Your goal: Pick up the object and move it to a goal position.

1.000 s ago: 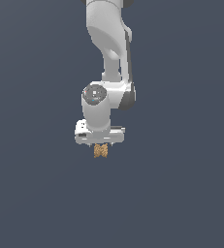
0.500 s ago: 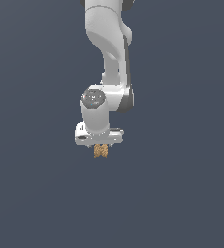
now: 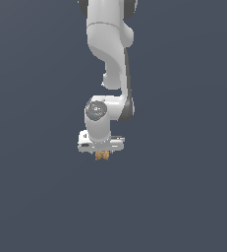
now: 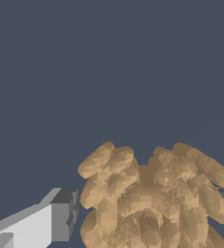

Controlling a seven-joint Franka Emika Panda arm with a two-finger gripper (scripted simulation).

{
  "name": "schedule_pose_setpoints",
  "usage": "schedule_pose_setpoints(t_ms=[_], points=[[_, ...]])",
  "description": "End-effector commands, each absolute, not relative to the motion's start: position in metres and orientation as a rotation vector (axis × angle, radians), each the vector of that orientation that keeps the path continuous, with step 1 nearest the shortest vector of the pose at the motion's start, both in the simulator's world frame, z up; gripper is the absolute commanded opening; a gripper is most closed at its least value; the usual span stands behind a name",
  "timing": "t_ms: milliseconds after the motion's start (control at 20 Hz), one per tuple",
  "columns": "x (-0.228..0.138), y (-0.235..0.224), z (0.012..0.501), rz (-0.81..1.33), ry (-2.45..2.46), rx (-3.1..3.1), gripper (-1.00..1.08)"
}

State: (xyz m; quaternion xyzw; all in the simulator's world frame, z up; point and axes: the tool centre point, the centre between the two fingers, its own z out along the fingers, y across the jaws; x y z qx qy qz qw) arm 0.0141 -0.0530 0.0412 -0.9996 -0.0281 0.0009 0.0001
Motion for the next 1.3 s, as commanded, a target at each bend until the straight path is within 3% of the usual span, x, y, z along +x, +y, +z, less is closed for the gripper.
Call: schedule_pose_setpoints(t_ms=[0, 50, 750, 1250], points=[[0.015, -0.053, 0.039, 0.0, -0.088, -3.14, 1.0], [0.015, -0.053, 0.039, 0.0, -0.088, -3.14, -1.0], [0.015, -0.054, 0.044, -0.001, -0.089, -3.14, -1.0], [0.005, -0.064, 0.093, -0.001, -0.089, -3.14, -1.0]])
